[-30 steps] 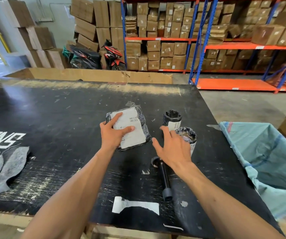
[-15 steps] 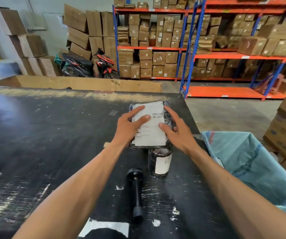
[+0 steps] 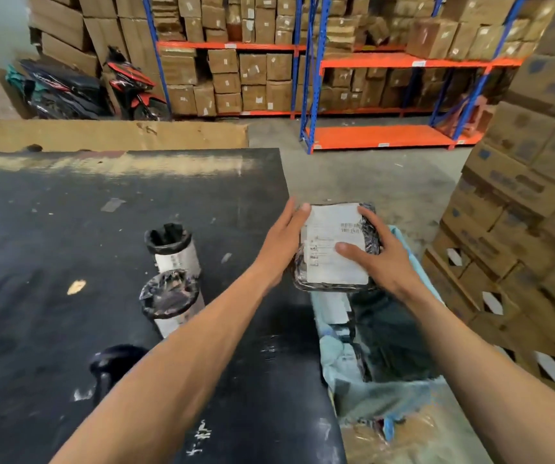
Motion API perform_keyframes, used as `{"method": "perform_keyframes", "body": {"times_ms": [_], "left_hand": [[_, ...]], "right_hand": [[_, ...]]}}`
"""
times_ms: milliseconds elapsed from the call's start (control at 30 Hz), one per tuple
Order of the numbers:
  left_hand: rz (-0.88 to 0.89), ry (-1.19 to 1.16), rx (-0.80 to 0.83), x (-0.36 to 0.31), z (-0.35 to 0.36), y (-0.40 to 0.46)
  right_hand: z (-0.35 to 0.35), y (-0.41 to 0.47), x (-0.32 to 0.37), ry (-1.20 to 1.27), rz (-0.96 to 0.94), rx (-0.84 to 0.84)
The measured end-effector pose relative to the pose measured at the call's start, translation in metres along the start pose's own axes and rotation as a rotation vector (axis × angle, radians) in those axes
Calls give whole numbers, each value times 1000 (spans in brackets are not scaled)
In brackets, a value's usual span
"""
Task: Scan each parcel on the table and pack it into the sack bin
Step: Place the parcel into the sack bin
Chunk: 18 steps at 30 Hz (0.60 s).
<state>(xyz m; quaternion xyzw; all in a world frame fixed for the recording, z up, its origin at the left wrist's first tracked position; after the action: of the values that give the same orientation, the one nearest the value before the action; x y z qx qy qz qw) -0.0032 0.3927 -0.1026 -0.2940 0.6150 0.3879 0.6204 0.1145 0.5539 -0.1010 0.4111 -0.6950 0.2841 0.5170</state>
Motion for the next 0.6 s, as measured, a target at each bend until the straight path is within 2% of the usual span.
{"method": "perform_keyframes", "body": {"times_ms": [133,267,433,533,600], "left_hand": [[-92,291,-8,64,36,9],[-151,503,22,116,49,11],[-40,1072,130,154,60,14],[-31,1151,139,158,62,17],[-31,1201,157,161,64,16]], "right_hand": [[-46,2,-66,-77,147,29],[-66,7,-151,-157,372,144],[-41,16,-218,-291,574,405],[-12,17,-245,-307,657,502],[8,9,-258,-245,702,462]]}}
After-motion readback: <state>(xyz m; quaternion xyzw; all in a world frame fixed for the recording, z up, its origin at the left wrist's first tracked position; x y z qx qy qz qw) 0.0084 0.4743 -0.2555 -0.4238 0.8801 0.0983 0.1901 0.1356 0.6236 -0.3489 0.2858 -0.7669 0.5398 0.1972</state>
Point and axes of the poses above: each hand's wrist, its own y-axis towards the middle knuckle, its own z-axis out of the palm, x = y × z, the point moved 5 cm from there along y, towards the middle knuckle, and after that the axes turned 6 degrees about z, right-handed, at the moved point
